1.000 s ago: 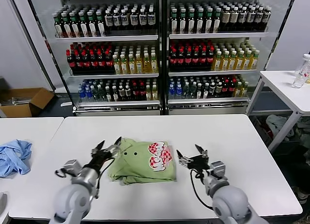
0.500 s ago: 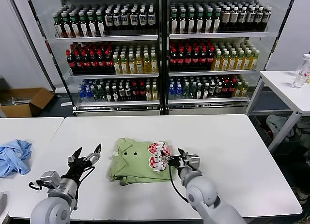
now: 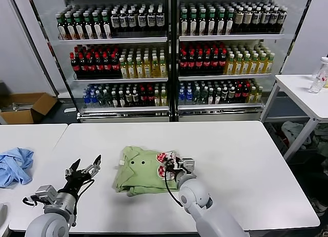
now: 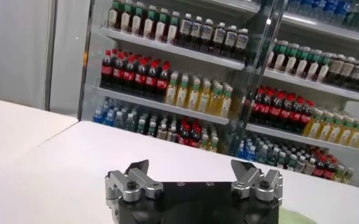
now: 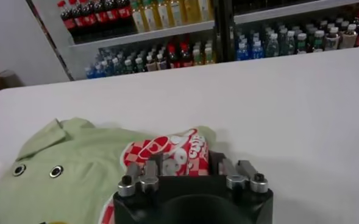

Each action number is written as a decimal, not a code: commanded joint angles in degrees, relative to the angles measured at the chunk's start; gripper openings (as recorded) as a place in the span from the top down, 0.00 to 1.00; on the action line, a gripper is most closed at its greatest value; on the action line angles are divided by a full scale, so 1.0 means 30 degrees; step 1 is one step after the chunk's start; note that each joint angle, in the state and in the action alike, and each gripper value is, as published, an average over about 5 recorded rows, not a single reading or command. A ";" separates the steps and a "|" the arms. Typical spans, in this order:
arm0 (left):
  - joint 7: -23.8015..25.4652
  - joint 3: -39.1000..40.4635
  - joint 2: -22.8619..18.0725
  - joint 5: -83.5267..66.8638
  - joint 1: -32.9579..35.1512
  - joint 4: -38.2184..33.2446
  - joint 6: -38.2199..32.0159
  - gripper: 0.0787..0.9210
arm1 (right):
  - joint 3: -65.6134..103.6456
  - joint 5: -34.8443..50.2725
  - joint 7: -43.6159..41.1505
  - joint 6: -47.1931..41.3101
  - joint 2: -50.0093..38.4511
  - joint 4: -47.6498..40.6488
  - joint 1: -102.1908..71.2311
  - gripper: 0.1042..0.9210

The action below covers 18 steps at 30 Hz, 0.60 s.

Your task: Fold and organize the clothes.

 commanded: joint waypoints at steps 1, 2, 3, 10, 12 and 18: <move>0.0145 -0.0295 0.0021 0.0045 0.0634 -0.0121 -0.0313 0.12 | -0.0600 0.0361 -0.0660 0.0156 -0.0768 -0.0394 0.0756 0.55; 0.0172 -0.0328 0.0006 0.0081 0.0701 -0.0136 -0.0376 0.12 | -0.0594 0.0251 -0.1015 0.0206 -0.1178 -0.0293 0.0806 0.59; 0.0189 -0.0363 -0.0029 0.0120 0.0742 -0.0168 -0.0413 0.12 | -0.0553 0.0051 -0.1337 0.0261 -0.1531 -0.0273 0.0855 0.62; 0.0210 -0.0448 -0.0279 0.0549 0.1249 -0.0852 -0.0480 0.12 | 0.1003 -0.1336 -0.3326 0.0974 -0.3454 -0.0385 0.0993 0.86; 0.0223 -0.0480 -0.0315 0.0700 0.1474 -0.1087 -0.0499 0.12 | 0.1540 -0.1678 -0.3968 0.1046 -0.3834 -0.0411 0.1045 0.92; 0.0363 -0.0582 -0.0505 0.1320 0.2242 -0.1950 -0.0600 0.12 | 0.2319 -0.5612 -0.6104 0.2603 -0.4760 0.0053 0.0744 0.99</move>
